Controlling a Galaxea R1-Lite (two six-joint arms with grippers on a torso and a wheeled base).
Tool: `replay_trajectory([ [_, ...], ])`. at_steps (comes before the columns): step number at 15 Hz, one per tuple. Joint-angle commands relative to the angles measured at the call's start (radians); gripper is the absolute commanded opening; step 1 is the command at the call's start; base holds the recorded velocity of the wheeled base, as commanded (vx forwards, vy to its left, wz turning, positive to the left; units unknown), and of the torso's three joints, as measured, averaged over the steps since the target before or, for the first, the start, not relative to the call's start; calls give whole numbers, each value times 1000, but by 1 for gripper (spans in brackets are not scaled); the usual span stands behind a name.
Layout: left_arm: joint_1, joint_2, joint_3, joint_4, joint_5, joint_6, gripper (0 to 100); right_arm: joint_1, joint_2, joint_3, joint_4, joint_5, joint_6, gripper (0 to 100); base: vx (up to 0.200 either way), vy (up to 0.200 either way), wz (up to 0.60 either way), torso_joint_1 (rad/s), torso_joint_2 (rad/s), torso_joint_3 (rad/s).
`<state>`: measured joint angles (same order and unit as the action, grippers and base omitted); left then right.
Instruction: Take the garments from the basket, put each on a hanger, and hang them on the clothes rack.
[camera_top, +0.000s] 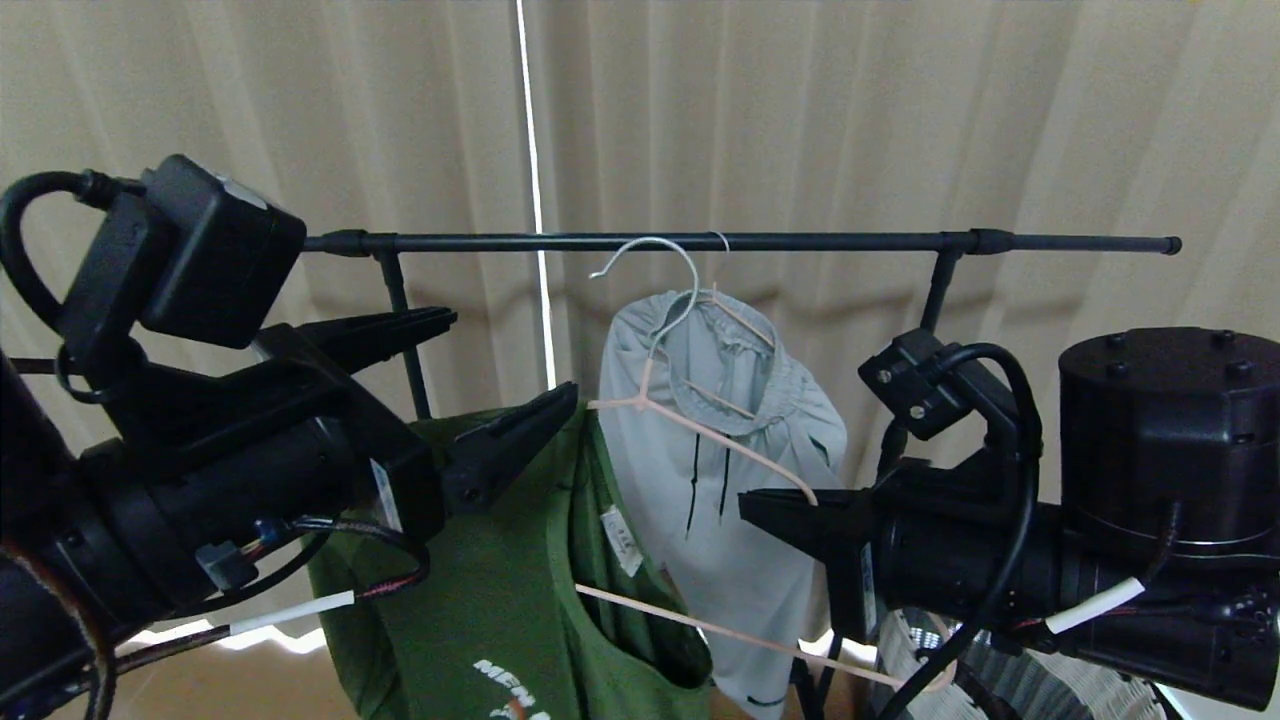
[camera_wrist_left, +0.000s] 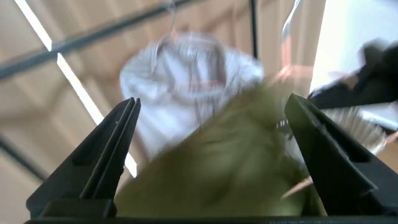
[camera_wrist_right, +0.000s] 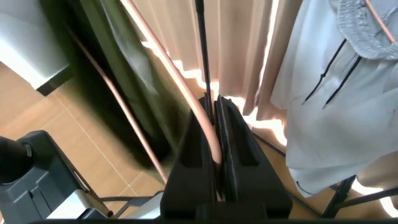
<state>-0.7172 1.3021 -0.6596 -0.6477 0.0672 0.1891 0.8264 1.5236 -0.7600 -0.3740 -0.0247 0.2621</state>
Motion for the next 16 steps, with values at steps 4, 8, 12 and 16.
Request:
replay_trajectory([
  [4,-2,32,60,-66,0,33,100,-6,-7,-1,1,-1,-1,0,0,0,0,0,0,0],
  [8,64,-1,101,-66,0,148,100,-107,-28,11,14,2,-54,0,0,0,0,0,0,0],
  [12,128,0,113,-66,-67,355,100,-141,-63,21,37,5,-149,0,0,0,0,0,0,0],
  [16,140,37,106,-64,-132,609,100,-127,-59,18,37,6,-150,0,0,0,0,0,0,0],
])
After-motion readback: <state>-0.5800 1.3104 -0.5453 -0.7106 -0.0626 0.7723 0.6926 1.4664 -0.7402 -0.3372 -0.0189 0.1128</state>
